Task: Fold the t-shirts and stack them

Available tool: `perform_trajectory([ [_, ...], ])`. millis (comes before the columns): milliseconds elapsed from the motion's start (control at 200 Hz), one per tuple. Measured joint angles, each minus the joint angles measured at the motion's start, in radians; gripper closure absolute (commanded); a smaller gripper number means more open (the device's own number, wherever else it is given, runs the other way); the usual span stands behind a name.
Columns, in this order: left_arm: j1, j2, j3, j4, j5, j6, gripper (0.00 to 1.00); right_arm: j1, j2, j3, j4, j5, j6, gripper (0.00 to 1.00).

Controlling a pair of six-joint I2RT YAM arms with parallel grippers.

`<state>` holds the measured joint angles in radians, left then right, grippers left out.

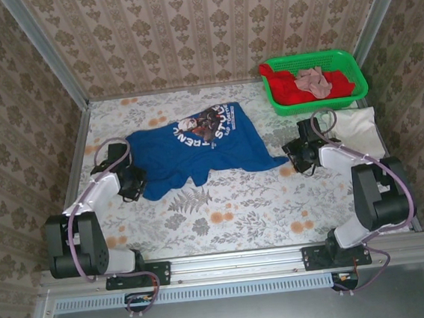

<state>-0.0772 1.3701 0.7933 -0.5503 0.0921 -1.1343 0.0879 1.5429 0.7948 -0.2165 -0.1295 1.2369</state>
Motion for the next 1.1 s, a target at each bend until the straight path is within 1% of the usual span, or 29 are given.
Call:
perform_trajectory([
  [135,0.000,-0.022,-0.007,-0.003,-0.009,-0.011,1.00,-0.004,0.050,0.004,0.000,-0.045,-0.028,0.63],
  [195,0.000,-0.029,-0.013,-0.004,-0.011,-0.018,1.00,-0.004,0.060,0.005,0.003,-0.061,-0.041,0.67],
  [330,0.000,-0.043,-0.022,-0.008,-0.015,-0.026,1.00,-0.005,0.092,0.016,0.011,-0.088,-0.074,0.80],
  [365,0.000,-0.045,-0.023,-0.009,-0.018,-0.026,1.00,-0.006,0.102,0.020,0.012,-0.091,-0.082,0.85],
  [450,0.000,-0.058,-0.028,-0.013,-0.023,-0.032,1.00,-0.011,0.108,0.024,0.010,-0.097,-0.105,1.00],
  [645,0.000,-0.095,-0.033,-0.025,-0.040,-0.043,1.00,-0.020,0.077,0.031,0.005,-0.107,-0.146,1.00],
  [740,0.000,-0.129,-0.033,-0.029,-0.056,-0.044,1.00,-0.020,0.013,0.057,-0.025,-0.103,-0.189,1.00],
  [855,0.000,-0.179,-0.013,-0.058,-0.082,-0.043,1.00,-0.020,-0.082,0.127,-0.063,-0.089,-0.249,1.00],
  [980,0.014,-0.231,0.075,-0.106,-0.113,-0.023,1.00,-0.022,-0.177,0.238,-0.107,-0.072,-0.314,1.00],
  [1100,0.029,-0.281,0.221,-0.143,-0.167,0.019,1.00,-0.022,-0.249,0.359,-0.142,-0.041,-0.370,1.00],
])
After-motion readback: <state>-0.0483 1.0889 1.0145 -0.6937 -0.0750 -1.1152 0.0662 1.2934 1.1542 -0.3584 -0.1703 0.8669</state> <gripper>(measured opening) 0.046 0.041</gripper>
